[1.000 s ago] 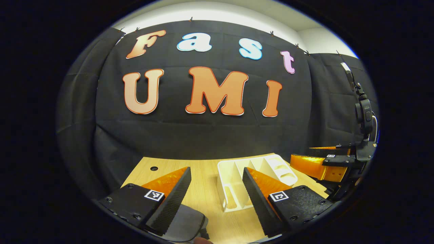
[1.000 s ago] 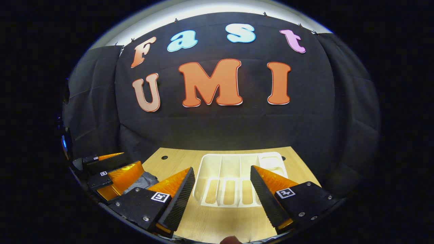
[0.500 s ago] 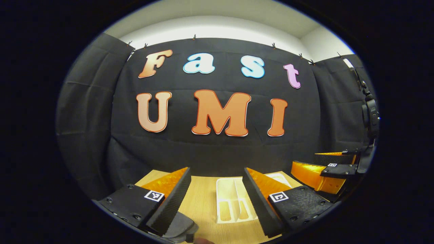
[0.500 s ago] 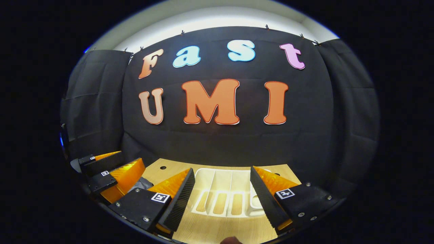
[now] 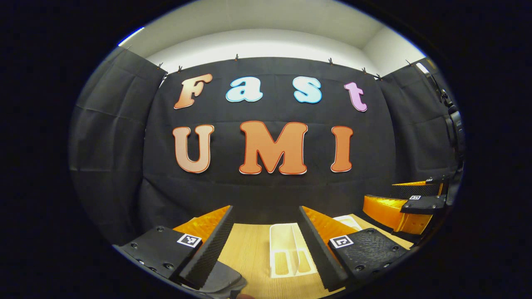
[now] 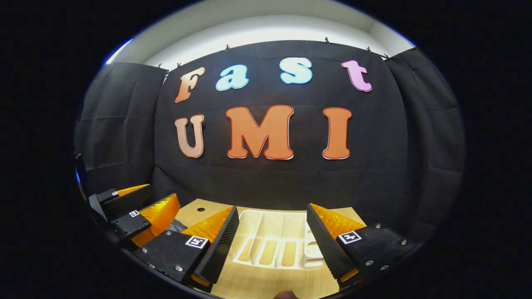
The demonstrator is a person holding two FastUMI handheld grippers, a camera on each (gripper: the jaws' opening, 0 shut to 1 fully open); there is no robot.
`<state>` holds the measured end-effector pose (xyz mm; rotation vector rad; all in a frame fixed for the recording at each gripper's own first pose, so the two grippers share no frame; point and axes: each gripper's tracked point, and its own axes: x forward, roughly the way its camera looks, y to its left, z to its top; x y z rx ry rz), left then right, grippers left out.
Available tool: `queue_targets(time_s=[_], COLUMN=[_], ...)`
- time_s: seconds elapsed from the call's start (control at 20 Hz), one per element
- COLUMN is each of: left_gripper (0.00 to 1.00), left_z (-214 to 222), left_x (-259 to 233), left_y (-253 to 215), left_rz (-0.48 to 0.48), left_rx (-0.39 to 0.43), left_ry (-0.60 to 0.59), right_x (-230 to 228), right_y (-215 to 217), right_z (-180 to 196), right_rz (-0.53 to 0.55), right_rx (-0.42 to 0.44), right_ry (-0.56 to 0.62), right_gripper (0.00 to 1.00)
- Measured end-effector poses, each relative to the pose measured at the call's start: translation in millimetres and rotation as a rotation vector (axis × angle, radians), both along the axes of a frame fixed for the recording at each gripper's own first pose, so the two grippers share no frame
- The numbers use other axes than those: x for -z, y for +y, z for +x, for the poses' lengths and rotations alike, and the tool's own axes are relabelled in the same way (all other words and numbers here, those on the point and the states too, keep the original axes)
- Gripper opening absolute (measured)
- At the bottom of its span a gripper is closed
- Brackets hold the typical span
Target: Open the schoolbag, grab two books from the bookshelf and put them into the schoolbag.
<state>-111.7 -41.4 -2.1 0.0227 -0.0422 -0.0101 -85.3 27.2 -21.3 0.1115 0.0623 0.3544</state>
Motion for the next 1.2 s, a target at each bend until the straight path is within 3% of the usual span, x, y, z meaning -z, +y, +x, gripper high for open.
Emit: queue_targets(time_s=[0.5,0.8,1.2], left_gripper=[0.95,0.95,0.94], left_z=[1.8,12.9,30.6], left_x=[2.4,3.2,-3.6], left_y=[-4.2,7.7,36.9], left_rz=[0.061,0.070,0.072], left_rx=[0.022,0.043,0.092], left_ry=[-0.018,-0.012,-0.018], right_x=[-1.1,-5.6,-9.8], right_y=[3.4,6.2,25.0], right_z=[0.2,7.3,14.9], right_rz=[-0.014,0.008,-0.043], right_rx=[-0.010,0.027,0.086], right_ry=[-0.054,-0.059,-0.041], right_gripper=[0.97,0.97,0.97])
